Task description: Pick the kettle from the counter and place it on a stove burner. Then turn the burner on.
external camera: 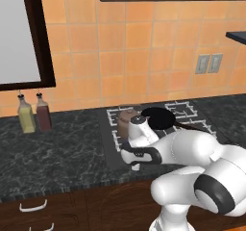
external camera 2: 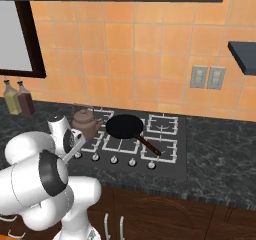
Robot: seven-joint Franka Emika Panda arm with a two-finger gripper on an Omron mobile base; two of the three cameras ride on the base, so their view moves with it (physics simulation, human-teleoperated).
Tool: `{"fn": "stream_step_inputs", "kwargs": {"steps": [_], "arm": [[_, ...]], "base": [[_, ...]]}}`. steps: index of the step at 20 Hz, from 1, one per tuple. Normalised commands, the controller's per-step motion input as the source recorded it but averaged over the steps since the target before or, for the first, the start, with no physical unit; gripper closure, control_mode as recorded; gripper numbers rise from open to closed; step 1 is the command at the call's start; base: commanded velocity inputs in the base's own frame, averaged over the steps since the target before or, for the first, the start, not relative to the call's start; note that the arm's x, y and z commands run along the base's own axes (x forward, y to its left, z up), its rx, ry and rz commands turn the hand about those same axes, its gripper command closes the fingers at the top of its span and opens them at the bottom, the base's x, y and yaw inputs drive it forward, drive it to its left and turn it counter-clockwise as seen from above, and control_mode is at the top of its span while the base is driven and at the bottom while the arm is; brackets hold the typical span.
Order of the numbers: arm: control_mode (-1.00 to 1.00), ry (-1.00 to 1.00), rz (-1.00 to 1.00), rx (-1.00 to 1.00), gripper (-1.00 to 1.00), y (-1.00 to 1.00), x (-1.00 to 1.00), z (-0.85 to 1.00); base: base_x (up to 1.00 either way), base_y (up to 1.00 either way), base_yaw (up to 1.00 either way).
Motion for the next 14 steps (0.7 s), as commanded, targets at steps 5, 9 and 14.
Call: {"fn": "stream_step_inputs", "kwargs": {"steps": [5, 9, 14], "arm": [[-1.0, -0.3, 0.15, 0.0, -1.0, 0.16, -0.09, 0.81], [-1.0, -0.35, 0.03, 0.0, -1.0, -0.18, -0.51, 0.59], [-1.0, -0.33, 0.0, 0.0, -1.0, -0.37, -0.46, 0.63]], "base": [[0.0, 0.0, 0.0], [0.0, 0.0, 0.0], [0.0, 0.0, 0.0]]}}
